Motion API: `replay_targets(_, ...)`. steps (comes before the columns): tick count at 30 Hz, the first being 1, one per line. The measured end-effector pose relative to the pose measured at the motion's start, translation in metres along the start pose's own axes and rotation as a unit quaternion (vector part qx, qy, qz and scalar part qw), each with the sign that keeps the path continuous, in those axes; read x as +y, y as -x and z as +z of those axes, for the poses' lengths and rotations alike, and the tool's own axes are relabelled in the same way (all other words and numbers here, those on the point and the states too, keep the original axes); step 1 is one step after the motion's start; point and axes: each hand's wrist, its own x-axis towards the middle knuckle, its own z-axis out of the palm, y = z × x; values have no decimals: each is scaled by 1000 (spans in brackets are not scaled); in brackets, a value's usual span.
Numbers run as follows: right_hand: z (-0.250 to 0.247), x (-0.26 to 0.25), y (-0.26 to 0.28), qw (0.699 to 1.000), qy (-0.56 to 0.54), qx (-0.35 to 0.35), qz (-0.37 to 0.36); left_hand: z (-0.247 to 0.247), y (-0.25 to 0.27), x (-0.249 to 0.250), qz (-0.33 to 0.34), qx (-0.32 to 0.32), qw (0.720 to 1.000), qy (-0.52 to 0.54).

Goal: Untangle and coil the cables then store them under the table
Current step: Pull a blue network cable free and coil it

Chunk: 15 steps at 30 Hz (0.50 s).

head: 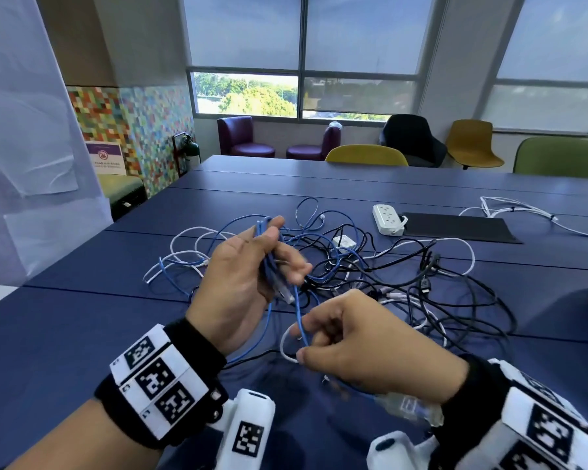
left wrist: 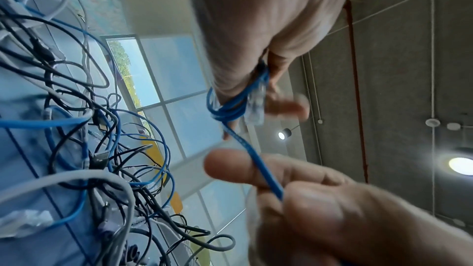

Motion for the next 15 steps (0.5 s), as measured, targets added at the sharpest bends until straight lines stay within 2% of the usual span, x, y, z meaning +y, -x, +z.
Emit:
replay_targets(5, -21, -19, 4, 998, 39, -42, 22, 5, 7, -2, -29, -81, 993, -84)
replay_targets(8, -36, -20, 6, 990, -55, -108, 66, 5, 7, -2, -34, -125, 982, -137)
replay_targets(11, -46, -21, 9, 976, -140, -150, 71, 0, 6, -4, -21, -160, 962, -222)
replay_targets(13, -53, -23, 9, 975, -152, -149, 62, -5, 6, -7, -18, -169, 948, -271)
replay_targets(15, -60, -24, 8, 979, -159, -116, 49, -6, 9, -9, -17, -175, 941, -290)
